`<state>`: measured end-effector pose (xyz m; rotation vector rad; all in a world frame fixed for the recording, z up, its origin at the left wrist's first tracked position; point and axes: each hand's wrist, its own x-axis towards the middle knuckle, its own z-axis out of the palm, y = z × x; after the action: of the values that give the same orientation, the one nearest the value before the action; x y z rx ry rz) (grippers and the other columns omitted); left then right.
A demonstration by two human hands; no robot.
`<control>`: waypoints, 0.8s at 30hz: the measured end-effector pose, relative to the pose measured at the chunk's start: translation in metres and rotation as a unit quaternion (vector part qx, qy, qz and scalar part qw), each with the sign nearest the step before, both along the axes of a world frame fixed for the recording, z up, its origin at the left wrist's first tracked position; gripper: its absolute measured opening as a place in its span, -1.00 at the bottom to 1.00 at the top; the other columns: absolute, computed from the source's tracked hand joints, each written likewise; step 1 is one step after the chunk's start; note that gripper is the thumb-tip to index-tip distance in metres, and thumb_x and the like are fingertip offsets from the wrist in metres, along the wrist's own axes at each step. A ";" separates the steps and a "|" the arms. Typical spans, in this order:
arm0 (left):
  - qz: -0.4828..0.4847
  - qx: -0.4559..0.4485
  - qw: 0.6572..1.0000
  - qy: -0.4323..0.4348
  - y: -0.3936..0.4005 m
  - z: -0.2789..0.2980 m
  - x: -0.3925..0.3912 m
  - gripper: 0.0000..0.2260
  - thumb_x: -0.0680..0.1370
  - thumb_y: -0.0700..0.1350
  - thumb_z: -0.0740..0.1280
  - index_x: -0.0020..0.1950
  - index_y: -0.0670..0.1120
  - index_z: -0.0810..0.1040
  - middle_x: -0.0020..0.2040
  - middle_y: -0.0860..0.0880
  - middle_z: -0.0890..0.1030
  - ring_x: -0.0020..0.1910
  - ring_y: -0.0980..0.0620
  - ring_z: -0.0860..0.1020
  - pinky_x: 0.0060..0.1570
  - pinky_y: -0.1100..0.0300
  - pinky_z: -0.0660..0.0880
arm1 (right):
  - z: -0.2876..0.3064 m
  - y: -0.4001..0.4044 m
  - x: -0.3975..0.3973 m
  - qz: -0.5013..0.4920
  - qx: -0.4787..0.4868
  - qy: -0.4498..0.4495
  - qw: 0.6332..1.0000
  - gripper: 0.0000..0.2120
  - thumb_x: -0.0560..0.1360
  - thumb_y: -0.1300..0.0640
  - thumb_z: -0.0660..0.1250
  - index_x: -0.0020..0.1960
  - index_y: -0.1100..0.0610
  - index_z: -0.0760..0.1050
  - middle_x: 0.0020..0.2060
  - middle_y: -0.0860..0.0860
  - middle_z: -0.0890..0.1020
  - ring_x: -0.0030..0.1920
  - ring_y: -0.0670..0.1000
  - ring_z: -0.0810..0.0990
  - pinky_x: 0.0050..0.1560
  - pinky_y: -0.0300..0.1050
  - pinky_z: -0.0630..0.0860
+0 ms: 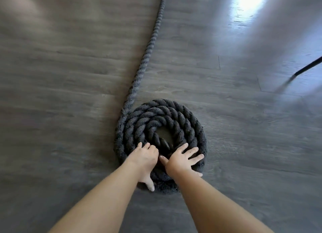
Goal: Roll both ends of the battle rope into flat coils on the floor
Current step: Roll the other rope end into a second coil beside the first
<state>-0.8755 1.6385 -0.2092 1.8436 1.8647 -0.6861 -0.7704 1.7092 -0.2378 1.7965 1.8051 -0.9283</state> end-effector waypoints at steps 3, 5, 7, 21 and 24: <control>-0.067 0.010 0.998 0.015 0.007 0.014 -0.048 0.16 0.27 0.26 0.59 0.60 -0.19 0.01 0.50 -0.16 0.22 0.49 -0.15 0.25 0.45 -0.08 0.26 | 0.003 0.002 0.001 0.005 -0.010 0.005 1.000 0.07 0.49 -0.38 0.26 0.59 0.08 -0.37 0.53 0.20 -0.39 0.50 0.35 -0.41 0.31 0.61 0.04; -0.101 -0.017 0.992 0.077 0.014 0.020 -0.075 0.31 0.26 0.21 0.62 0.62 -0.12 -0.29 0.62 -0.21 -0.08 0.61 -0.22 -0.04 0.53 -0.19 0.07 | 0.004 0.005 0.001 0.011 -0.014 0.005 1.000 0.07 0.49 -0.37 0.27 0.58 0.08 -0.38 0.53 0.21 -0.40 0.50 0.35 -0.41 0.32 0.61 0.05; -0.132 -0.035 0.984 0.117 0.024 0.019 -0.095 0.44 0.20 0.18 0.66 0.57 -0.05 -0.46 0.61 -0.18 -0.33 0.60 -0.23 -0.25 0.53 -0.29 -0.06 | 0.005 0.009 -0.001 0.023 -0.011 -0.002 1.000 0.08 0.48 -0.36 0.28 0.58 0.09 -0.38 0.53 0.22 -0.40 0.50 0.35 -0.41 0.32 0.61 0.06; -0.137 -0.018 0.989 0.050 0.047 -0.021 -0.138 0.35 0.31 0.49 0.39 0.52 -0.39 -0.33 0.52 -0.43 -0.36 0.56 -0.42 -0.22 0.52 -0.25 0.05 | 0.019 0.072 -0.054 0.084 0.038 -0.046 0.995 -0.18 0.64 -0.18 0.16 0.61 0.03 -0.33 0.54 0.19 -0.39 0.53 0.37 -0.32 0.40 0.52 0.02; -0.075 -0.023 0.997 0.022 0.053 -0.016 -0.132 0.36 0.28 0.49 0.42 0.53 -0.39 -0.31 0.53 -0.43 -0.34 0.57 -0.41 -0.19 0.49 -0.31 0.12 | 0.024 0.048 -0.078 -0.061 -0.022 -0.055 0.996 -0.17 0.63 -0.24 0.10 0.59 0.05 -0.37 0.53 0.23 -0.38 0.53 0.37 -0.29 0.43 0.42 -0.01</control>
<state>-1.0080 1.6916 -0.2256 1.9685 1.7338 -0.8198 -0.8487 1.7570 -0.2136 1.9101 1.6108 -0.8883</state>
